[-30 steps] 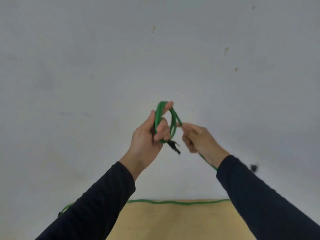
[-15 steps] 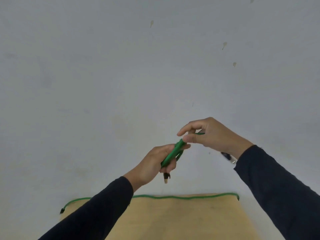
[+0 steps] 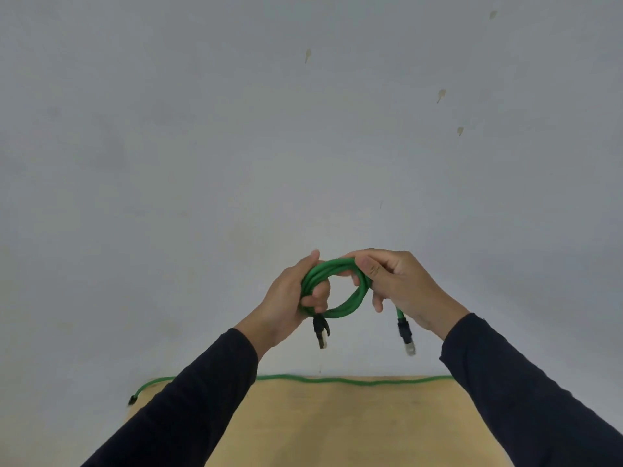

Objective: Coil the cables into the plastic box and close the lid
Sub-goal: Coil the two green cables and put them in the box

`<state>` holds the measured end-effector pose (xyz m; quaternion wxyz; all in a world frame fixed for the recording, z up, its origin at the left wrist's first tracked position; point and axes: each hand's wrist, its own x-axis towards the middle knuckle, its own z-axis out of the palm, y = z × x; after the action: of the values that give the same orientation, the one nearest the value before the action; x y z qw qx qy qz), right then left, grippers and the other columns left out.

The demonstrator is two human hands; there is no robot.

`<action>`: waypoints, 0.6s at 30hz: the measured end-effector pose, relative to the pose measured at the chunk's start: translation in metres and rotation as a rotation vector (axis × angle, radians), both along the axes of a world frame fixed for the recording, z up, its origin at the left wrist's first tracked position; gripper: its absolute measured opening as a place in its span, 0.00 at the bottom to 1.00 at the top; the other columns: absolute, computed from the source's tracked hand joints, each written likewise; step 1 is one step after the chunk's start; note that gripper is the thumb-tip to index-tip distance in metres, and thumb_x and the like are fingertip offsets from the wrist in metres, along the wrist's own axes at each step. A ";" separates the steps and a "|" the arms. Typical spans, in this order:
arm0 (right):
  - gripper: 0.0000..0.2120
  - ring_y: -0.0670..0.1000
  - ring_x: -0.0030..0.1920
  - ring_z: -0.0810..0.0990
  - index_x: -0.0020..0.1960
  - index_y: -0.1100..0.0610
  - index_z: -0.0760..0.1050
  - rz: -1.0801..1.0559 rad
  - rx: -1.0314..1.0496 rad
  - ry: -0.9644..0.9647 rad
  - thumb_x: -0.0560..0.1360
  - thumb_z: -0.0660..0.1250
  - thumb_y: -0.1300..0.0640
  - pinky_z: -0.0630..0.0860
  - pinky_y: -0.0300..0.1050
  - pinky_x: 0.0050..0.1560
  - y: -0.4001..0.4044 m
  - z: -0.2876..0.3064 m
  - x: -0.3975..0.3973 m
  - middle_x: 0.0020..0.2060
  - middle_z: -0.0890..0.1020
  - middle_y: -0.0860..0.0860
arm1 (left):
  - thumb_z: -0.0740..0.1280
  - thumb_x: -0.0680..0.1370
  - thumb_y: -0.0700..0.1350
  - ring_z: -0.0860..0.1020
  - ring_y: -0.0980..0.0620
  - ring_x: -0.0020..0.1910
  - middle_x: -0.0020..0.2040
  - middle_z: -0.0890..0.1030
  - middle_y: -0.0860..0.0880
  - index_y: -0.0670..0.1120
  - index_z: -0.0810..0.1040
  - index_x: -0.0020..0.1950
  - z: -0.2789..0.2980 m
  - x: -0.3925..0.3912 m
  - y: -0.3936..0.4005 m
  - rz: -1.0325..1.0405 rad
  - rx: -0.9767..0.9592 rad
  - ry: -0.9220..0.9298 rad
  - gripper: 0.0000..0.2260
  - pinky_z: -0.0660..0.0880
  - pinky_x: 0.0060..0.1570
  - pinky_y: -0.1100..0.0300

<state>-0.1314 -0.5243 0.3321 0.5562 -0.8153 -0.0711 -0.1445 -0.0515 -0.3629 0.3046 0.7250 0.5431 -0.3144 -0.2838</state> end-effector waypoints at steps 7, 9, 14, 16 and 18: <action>0.13 0.44 0.26 0.73 0.57 0.44 0.77 -0.127 -0.083 0.043 0.80 0.57 0.55 0.76 0.41 0.35 0.009 -0.011 -0.007 0.39 0.80 0.47 | 0.55 0.82 0.47 0.62 0.56 0.26 0.31 0.70 0.54 0.46 0.81 0.53 -0.009 -0.009 0.004 0.312 -0.048 -0.238 0.15 0.63 0.28 0.65; 0.16 0.42 0.30 0.77 0.61 0.42 0.74 -0.115 -0.264 0.053 0.79 0.57 0.58 0.74 0.39 0.43 0.004 -0.011 -0.012 0.41 0.77 0.44 | 0.56 0.81 0.47 0.61 0.55 0.26 0.29 0.69 0.54 0.48 0.82 0.51 -0.010 -0.008 0.010 0.323 -0.047 -0.237 0.15 0.61 0.27 0.65; 0.12 0.37 0.36 0.73 0.51 0.49 0.82 -0.226 -0.542 -0.028 0.76 0.62 0.62 0.67 0.26 0.39 -0.015 0.000 -0.020 0.37 0.77 0.43 | 0.56 0.81 0.45 0.59 0.56 0.25 0.28 0.68 0.54 0.49 0.83 0.48 -0.015 -0.001 0.018 0.282 -0.078 -0.154 0.15 0.59 0.25 0.67; 0.11 0.37 0.34 0.74 0.47 0.49 0.81 -0.247 -0.438 0.018 0.77 0.62 0.60 0.68 0.26 0.38 -0.022 0.002 -0.024 0.36 0.78 0.43 | 0.56 0.81 0.45 0.59 0.57 0.25 0.28 0.67 0.53 0.48 0.83 0.48 -0.017 0.001 0.018 0.285 -0.091 -0.128 0.15 0.59 0.24 0.68; 0.08 0.38 0.31 0.74 0.49 0.48 0.80 -0.209 -0.304 0.076 0.77 0.62 0.54 0.68 0.30 0.37 -0.022 0.000 -0.028 0.32 0.79 0.45 | 0.56 0.81 0.45 0.59 0.57 0.25 0.28 0.67 0.53 0.47 0.83 0.49 -0.019 0.001 0.016 0.285 -0.083 -0.136 0.15 0.59 0.24 0.68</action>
<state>-0.1594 -0.5466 0.3316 0.4109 -0.8978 0.0139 -0.1580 -0.0510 -0.3465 0.2858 0.7568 0.5697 -0.2941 -0.1275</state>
